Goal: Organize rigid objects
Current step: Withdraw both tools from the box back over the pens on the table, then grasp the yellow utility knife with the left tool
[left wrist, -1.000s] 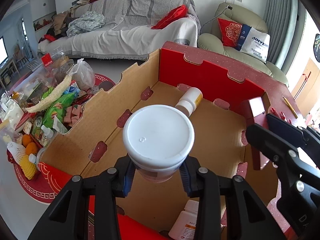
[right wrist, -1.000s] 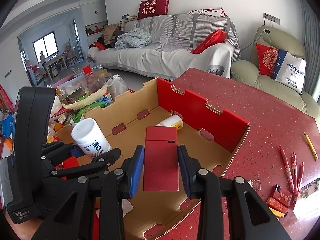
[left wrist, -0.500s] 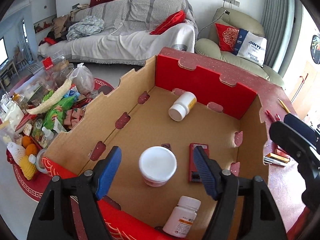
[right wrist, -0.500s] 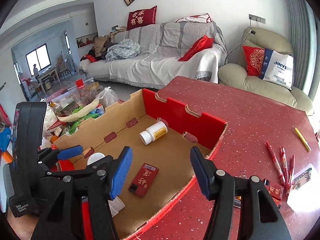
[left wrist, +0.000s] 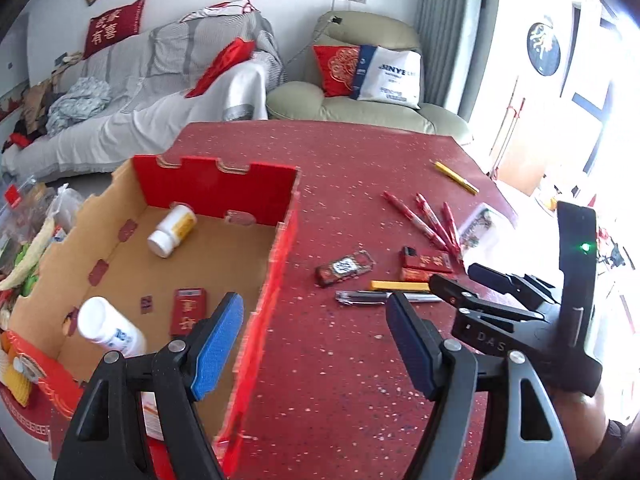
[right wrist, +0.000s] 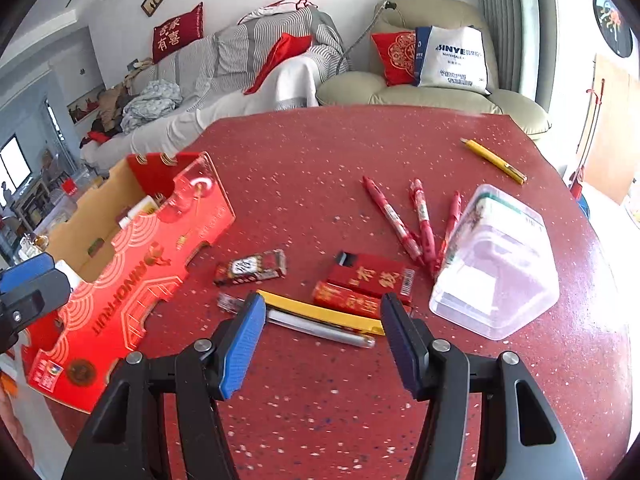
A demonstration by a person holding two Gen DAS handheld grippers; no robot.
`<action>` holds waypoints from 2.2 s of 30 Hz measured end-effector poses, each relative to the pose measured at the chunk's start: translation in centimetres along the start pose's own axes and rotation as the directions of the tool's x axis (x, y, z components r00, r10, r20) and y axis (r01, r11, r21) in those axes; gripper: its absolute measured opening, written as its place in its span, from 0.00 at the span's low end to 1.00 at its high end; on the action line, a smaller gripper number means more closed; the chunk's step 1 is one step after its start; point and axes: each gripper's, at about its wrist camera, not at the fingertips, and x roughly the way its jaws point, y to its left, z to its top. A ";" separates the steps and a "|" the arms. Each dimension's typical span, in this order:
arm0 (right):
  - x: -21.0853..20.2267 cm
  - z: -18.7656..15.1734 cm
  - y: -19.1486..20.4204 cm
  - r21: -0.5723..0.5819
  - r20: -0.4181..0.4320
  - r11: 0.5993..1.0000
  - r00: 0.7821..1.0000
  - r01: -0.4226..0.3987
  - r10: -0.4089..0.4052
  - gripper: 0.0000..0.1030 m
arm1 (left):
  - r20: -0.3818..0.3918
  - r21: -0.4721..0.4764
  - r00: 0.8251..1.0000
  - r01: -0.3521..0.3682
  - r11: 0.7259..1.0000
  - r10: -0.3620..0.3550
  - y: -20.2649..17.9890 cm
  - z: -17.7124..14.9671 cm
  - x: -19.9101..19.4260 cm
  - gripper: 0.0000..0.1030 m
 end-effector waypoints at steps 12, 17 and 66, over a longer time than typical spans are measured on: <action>2.3 -0.8 -3.6 0.045 -0.023 0.992 0.993 -0.114 0.115 0.59 | -0.134 0.031 0.991 0.003 1.000 0.001 -3.6 -0.8 8.1 0.75; 3.4 -0.2 -3.9 0.000 -0.028 0.995 0.995 -0.100 0.100 0.59 | -0.145 0.022 0.989 -0.014 1.000 0.017 -3.6 -0.7 9.5 0.75; 3.7 0.8 -2.8 -0.278 -0.077 0.955 0.994 -0.102 0.084 0.45 | -0.169 -0.097 0.971 0.152 0.984 -0.167 -4.7 -1.9 8.7 0.70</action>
